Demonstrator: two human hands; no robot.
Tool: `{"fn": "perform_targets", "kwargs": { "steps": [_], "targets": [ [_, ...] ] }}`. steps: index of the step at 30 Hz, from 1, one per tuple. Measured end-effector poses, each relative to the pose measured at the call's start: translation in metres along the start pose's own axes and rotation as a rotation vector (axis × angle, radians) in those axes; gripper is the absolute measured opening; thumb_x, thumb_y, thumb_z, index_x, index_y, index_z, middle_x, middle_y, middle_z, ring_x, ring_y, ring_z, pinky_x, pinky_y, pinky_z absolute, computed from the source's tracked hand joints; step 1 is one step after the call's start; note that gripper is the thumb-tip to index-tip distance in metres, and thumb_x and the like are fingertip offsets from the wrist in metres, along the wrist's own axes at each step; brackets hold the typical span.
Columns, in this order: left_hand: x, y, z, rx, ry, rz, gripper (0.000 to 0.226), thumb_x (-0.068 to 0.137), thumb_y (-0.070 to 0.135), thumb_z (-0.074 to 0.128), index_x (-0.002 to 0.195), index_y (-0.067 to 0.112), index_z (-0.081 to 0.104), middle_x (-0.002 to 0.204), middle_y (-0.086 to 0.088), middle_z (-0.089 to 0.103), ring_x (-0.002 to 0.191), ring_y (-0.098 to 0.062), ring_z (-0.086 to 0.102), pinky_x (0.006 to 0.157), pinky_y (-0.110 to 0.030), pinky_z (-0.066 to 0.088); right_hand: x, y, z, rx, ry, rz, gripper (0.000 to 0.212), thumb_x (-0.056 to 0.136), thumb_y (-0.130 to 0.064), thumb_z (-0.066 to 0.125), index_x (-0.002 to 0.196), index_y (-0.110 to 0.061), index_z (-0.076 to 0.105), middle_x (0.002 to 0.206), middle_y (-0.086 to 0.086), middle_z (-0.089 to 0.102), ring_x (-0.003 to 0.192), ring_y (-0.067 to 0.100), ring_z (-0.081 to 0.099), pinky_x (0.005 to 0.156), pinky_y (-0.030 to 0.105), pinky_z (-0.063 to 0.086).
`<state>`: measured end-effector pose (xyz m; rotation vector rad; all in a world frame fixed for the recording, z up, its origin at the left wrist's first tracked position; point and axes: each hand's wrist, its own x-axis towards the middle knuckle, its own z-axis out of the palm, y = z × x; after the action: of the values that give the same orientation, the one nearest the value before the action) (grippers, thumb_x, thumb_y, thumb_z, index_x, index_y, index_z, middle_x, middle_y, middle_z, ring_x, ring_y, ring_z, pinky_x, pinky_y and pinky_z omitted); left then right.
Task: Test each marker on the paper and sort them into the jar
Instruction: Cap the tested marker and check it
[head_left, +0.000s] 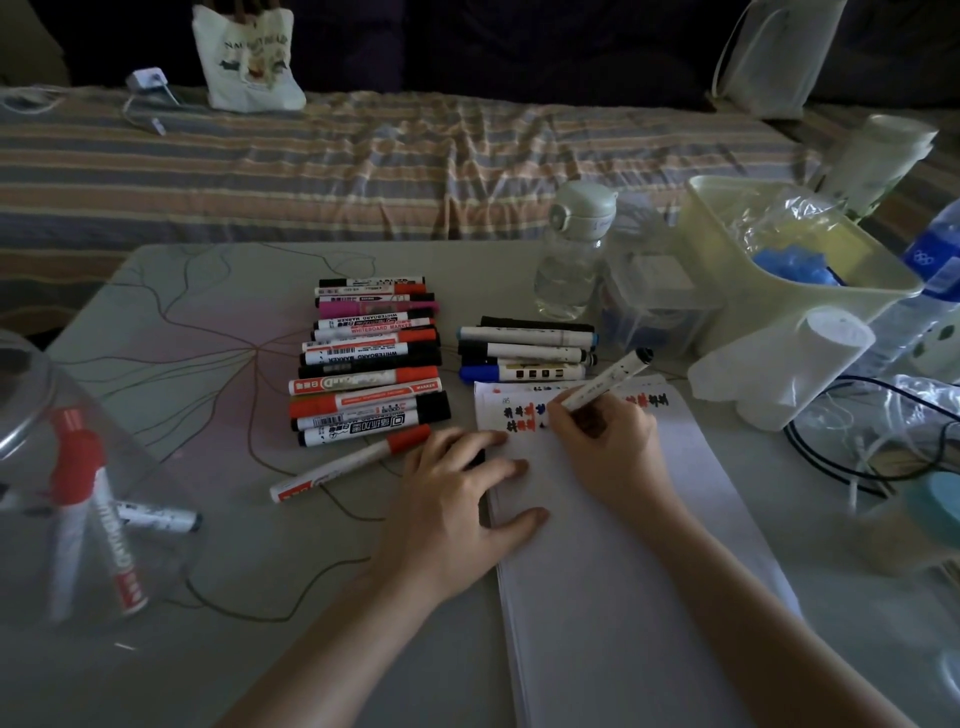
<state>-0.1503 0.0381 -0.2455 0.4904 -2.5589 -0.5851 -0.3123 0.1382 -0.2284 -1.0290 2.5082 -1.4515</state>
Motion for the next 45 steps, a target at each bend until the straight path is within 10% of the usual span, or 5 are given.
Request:
{"fn": "perform_targets", "kwargs": {
  "steps": [12,19,26,32,45],
  "targets": [
    [-0.001,-0.006,-0.015,-0.114,-0.067,-0.024,0.039,0.094,0.012,0.052,0.133,0.014,0.056,0.132,0.006,0.052,0.127,-0.009,0.038,0.106,-0.017,0.027,0.003,0.002,-0.001,0.052,0.01,0.1,0.023,0.088,-0.035,0.066,0.081,-0.014,0.068,0.074,0.0,0.07,0.07,0.015,0.068,0.064,0.03,0.056],
    [-0.006,-0.005,-0.036,-0.061,0.013,-0.042,0.027,0.083,-0.006,0.066,0.104,0.01,0.072,0.107,-0.004,0.063,0.1,-0.021,0.06,0.085,-0.025,0.047,0.003,-0.047,-0.026,0.291,-0.038,0.17,0.011,0.089,-0.015,0.069,0.095,-0.007,0.066,0.074,0.004,0.071,0.06,0.014,0.066,0.057,0.028,0.058],
    [-0.015,0.021,-0.071,-0.569,0.084,-0.362,0.017,0.088,0.004,0.066,0.093,0.02,0.067,0.093,0.009,0.069,0.086,-0.001,0.065,0.077,-0.017,0.052,-0.059,-0.094,-0.052,0.404,-0.097,0.235,0.007,0.088,-0.019,0.069,0.09,-0.013,0.067,0.067,0.002,0.066,0.058,0.013,0.059,0.061,0.029,0.055],
    [-0.024,0.037,-0.084,-1.156,0.149,-0.803,0.009,0.087,0.005,0.067,0.093,0.011,0.069,0.098,-0.011,0.072,0.094,-0.025,0.07,0.085,-0.034,0.057,-0.09,-0.099,-0.051,0.61,-0.138,0.355,0.021,0.089,-0.027,0.064,0.097,-0.007,0.068,0.077,0.007,0.068,0.068,0.016,0.065,0.065,0.028,0.055],
    [-0.023,0.047,-0.095,-1.535,0.191,-0.911,0.021,0.085,0.006,0.067,0.103,-0.004,0.063,0.098,-0.018,0.073,0.086,-0.024,0.073,0.065,-0.023,0.057,-0.095,-0.118,-0.043,0.643,-0.101,0.284,0.011,0.092,-0.02,0.063,0.092,-0.01,0.068,0.071,0.006,0.07,0.065,0.017,0.062,0.06,0.029,0.052]
  ]
}}
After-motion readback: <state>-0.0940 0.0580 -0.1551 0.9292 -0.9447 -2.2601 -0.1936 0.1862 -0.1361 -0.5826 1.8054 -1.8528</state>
